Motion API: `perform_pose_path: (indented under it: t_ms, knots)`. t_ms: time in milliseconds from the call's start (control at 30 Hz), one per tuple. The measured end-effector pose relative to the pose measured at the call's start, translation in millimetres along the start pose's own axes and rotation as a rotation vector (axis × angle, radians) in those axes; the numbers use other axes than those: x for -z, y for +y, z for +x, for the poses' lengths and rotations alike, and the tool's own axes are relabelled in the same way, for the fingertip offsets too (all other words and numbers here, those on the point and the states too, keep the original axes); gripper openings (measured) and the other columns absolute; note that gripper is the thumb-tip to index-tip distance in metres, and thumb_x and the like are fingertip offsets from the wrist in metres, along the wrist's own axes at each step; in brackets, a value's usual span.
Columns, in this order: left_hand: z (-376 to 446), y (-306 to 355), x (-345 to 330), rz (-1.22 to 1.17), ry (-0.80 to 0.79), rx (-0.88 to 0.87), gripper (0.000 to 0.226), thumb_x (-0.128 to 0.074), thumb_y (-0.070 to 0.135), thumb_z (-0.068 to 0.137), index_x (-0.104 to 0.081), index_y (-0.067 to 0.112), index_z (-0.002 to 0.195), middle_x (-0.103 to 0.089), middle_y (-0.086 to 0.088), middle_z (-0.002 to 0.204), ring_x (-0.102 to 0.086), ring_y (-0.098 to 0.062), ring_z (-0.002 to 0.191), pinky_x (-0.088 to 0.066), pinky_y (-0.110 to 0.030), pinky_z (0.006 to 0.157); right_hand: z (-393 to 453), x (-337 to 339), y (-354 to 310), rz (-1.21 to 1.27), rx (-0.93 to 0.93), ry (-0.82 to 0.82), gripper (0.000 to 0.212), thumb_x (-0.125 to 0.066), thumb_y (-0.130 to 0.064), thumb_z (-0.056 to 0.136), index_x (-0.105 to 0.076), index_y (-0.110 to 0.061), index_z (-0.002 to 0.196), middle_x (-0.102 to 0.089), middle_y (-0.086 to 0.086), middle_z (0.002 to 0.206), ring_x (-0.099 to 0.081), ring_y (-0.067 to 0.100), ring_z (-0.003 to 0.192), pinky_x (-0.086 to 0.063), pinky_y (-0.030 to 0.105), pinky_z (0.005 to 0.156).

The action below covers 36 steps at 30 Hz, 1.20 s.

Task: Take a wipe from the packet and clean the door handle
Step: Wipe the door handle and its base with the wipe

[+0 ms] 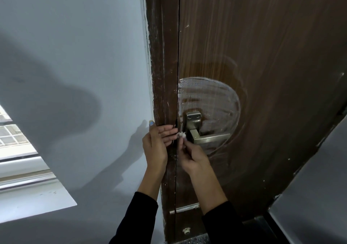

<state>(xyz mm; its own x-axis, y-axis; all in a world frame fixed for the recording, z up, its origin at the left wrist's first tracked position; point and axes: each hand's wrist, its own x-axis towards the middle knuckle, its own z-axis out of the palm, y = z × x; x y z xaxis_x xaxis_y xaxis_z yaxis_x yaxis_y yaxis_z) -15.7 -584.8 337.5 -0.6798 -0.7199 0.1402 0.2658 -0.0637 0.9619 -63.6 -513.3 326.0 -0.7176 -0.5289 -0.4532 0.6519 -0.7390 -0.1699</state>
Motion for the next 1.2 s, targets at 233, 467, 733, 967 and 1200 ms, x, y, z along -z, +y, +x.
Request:
perform_pose_path:
  t_ms: [233, 467, 733, 967, 1200]
  knots:
    - [2.6, 0.5, -1.0, -0.014, 0.045, -0.024, 0.059, -0.020, 0.042, 0.102, -0.069, 0.014, 0.083, -0.074, -0.002, 0.076, -0.071, -0.014, 0.073, -0.051, -0.020, 0.064, -34.0, -6.8, 0.9, -0.404, 0.116, 0.000, 0.015, -0.056, 0.003, 0.083, -0.061, 0.003, 0.098, -0.060, 0.016, 0.087, -0.056, 0.015, 0.067, -0.051, 0.016, 0.047]
    - [-2.4, -3.1, -12.9, -0.040, 0.012, 0.020, 0.059, -0.021, 0.042, 0.101, -0.068, 0.011, 0.086, -0.074, -0.006, 0.084, -0.071, -0.017, 0.078, -0.054, -0.026, 0.072, -50.6, 8.0, -15.6, -1.397, 1.404, 0.172, 0.018, -0.066, -0.006, 0.078, -0.068, -0.013, 0.094, -0.059, 0.000, 0.095, -0.056, -0.006, 0.078, -0.038, -0.004, 0.065]
    - [-25.3, -13.4, -41.2, -0.017, 0.030, 0.025, 0.057, -0.024, 0.040, 0.100, -0.069, 0.005, 0.099, -0.072, -0.002, 0.087, -0.070, -0.009, 0.082, -0.055, -0.015, 0.072, -24.2, 51.6, -12.4, -1.773, 1.535, -0.023, 0.030, -0.067, -0.004, 0.078, -0.065, 0.002, 0.106, -0.060, 0.018, 0.110, -0.058, 0.023, 0.102, -0.050, 0.030, 0.091]
    - [-35.0, -9.9, -52.9, 0.068, 0.115, 0.001, 0.055, -0.025, 0.043, 0.099, -0.069, 0.010, 0.099, -0.070, 0.002, 0.089, -0.068, -0.007, 0.085, -0.052, -0.023, 0.081, -27.0, 45.5, -63.0, -1.375, 1.557, 0.137, 0.016, -0.064, 0.001, 0.082, -0.068, -0.002, 0.097, -0.062, 0.011, 0.096, -0.059, 0.008, 0.083, -0.039, -0.002, 0.077]
    - [-48.9, -11.2, -56.6, 0.113, 0.137, -0.034, 0.051, -0.027, 0.044, 0.098, -0.068, 0.014, 0.104, -0.069, 0.003, 0.097, -0.066, -0.008, 0.093, -0.049, -0.023, 0.088, -26.4, 58.9, -42.8, -1.597, 1.397, -0.074, 0.029, -0.066, 0.010, 0.075, -0.069, -0.006, 0.098, -0.062, 0.008, 0.101, -0.062, 0.015, 0.089, -0.053, 0.026, 0.080]
